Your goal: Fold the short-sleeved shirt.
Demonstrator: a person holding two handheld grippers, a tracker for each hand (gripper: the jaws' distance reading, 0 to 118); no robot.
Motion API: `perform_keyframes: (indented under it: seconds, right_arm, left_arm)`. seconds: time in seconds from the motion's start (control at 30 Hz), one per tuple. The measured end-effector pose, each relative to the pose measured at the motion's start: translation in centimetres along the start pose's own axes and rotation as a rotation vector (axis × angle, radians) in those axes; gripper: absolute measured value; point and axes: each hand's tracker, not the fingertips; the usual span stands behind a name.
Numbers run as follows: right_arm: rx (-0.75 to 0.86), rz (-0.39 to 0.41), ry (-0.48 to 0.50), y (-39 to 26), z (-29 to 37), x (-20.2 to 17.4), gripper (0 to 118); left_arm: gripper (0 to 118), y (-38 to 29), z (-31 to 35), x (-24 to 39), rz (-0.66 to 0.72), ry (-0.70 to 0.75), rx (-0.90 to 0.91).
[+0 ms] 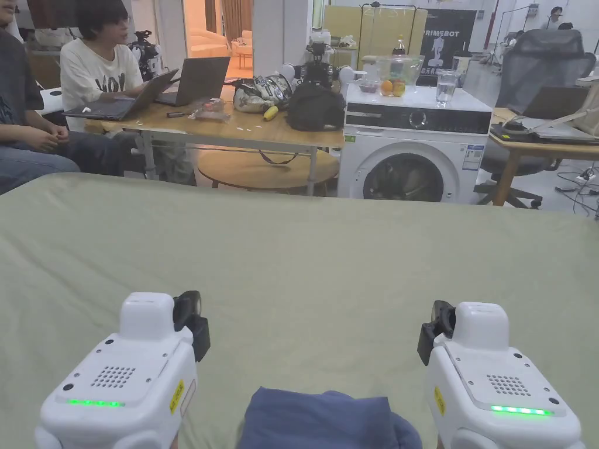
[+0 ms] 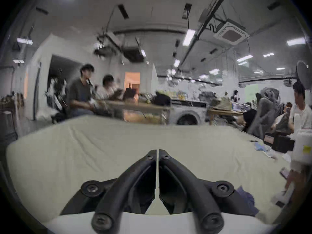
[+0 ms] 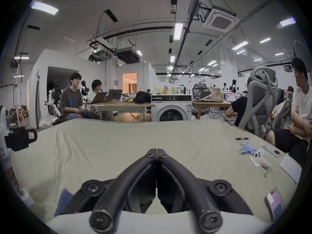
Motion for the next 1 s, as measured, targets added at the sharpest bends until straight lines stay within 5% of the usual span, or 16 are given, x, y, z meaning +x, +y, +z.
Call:
perform_keyframes:
  seconds: [0.37,0.6,0.8,1.0]
  right_arm:
    - [0.011,0.040,0.039,1.0,2.3,-1.1,0]
    - [-0.345,0.076,0.215,-3.9,4.0,-3.8,0]
    - [-0.702,0.095,0.205,-10.0,0.6,-4.9,0]
    - [-0.679,0.070,0.219,-9.5,0.2,-4.3,0]
  left_arm:
    - [0,0.0,1.6,-2.2,0.028,0.050,0.002]
    - [0,0.2,1.5,-3.1,0.069,0.007,-0.085]
    - [0,-1.0,1.3,-4.2,0.147,-0.090,-0.271]
    - [0,-2.9,0.6,-6.1,0.277,-0.294,-0.518]
